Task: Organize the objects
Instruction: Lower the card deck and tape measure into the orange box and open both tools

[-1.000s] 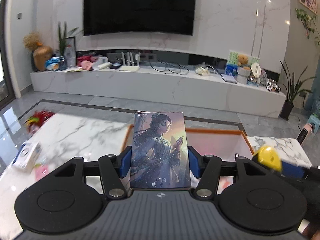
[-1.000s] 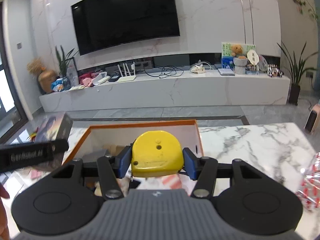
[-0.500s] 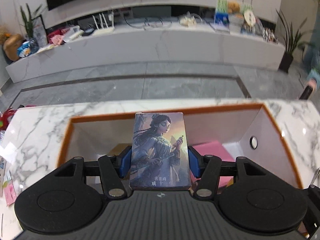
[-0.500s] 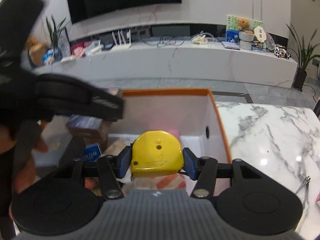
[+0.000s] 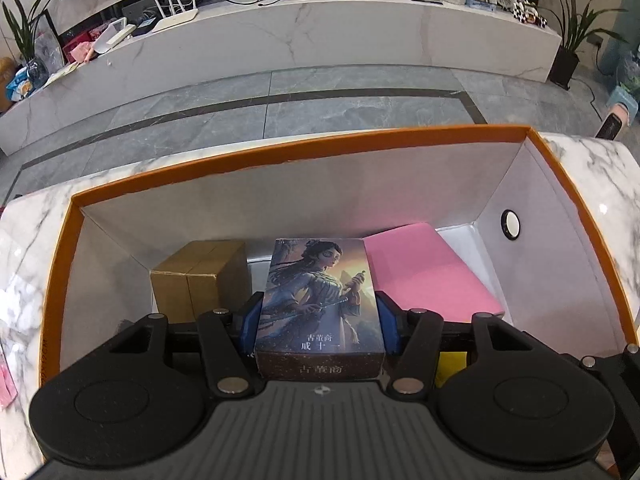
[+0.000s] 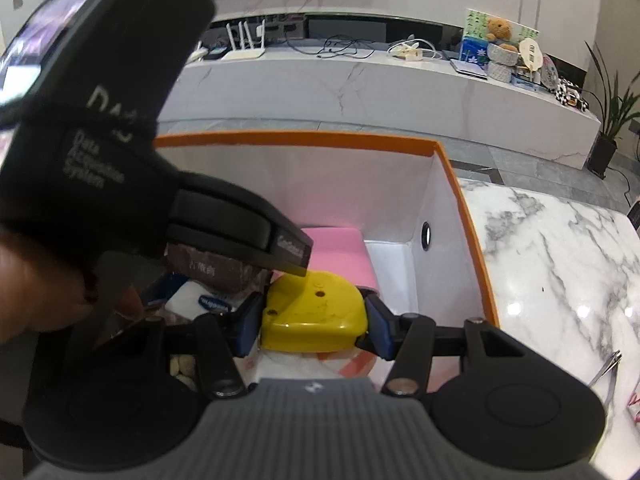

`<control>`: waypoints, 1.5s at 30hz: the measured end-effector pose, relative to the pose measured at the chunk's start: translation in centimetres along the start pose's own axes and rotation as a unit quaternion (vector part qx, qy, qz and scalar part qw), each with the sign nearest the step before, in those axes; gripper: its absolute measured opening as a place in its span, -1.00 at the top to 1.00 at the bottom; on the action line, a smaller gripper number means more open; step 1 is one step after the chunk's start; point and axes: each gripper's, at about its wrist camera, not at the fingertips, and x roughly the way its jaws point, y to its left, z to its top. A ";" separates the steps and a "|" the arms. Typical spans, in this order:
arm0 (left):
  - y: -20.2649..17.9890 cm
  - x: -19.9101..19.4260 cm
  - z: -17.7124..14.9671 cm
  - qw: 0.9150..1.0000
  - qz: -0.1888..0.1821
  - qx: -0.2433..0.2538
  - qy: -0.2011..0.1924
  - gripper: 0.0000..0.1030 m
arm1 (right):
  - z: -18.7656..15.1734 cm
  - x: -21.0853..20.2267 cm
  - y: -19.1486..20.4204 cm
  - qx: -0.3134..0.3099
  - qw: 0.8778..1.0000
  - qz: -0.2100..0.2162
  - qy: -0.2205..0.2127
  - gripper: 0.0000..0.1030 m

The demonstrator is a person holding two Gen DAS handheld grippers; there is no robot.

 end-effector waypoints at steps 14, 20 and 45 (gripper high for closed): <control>-0.5 0.0 -0.2 1.000 0.002 0.009 0.003 -0.29 | 0.1 0.5 0.1 -0.018 1.000 -0.013 0.016 -0.10; -0.9 -0.1 -0.1 1.000 0.010 0.020 0.000 -0.29 | 0.0 0.4 0.4 -0.023 0.999 -0.017 0.019 -0.10; -1.4 -0.7 -0.2 0.999 0.015 0.035 -0.006 -0.33 | -0.1 -0.1 0.8 -0.042 0.999 -0.031 0.017 -0.42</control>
